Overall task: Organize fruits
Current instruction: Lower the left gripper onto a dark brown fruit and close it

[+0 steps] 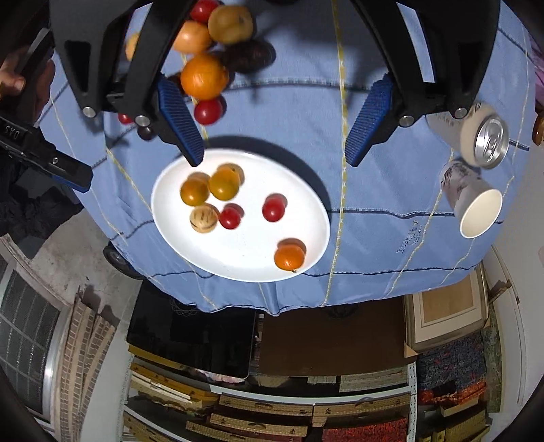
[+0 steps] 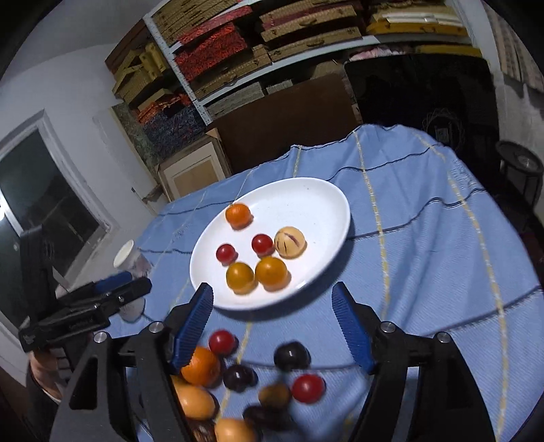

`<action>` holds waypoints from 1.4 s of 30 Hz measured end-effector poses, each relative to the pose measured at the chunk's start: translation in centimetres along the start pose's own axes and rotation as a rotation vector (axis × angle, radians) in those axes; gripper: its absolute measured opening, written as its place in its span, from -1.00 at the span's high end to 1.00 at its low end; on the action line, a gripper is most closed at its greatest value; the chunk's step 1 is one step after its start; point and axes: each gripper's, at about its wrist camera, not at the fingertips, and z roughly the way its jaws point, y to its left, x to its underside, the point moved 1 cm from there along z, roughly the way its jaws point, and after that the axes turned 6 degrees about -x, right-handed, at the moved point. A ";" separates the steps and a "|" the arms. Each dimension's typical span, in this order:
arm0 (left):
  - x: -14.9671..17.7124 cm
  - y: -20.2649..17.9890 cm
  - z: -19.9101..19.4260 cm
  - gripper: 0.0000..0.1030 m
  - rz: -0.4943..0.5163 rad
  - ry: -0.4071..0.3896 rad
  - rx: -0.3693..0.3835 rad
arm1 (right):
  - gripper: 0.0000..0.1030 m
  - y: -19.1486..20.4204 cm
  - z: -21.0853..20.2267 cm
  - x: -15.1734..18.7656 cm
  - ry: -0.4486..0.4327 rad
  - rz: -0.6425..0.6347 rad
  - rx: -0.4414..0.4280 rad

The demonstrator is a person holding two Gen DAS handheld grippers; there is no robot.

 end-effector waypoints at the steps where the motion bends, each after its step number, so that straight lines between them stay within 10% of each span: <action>1: 0.4 0.0 -0.5 -0.63 0.000 -0.002 0.001 | -0.44 0.2 -0.3 0.4 0.000 -0.005 0.004; 22: 12.1 1.0 -5.5 -0.74 0.000 0.025 -0.038 | -0.73 2.4 -3.5 10.1 0.027 -0.003 -0.002; 42: 14.5 0.8 -3.9 -0.75 -0.013 0.100 -0.053 | -0.73 4.5 -3.0 12.7 0.089 -0.116 0.024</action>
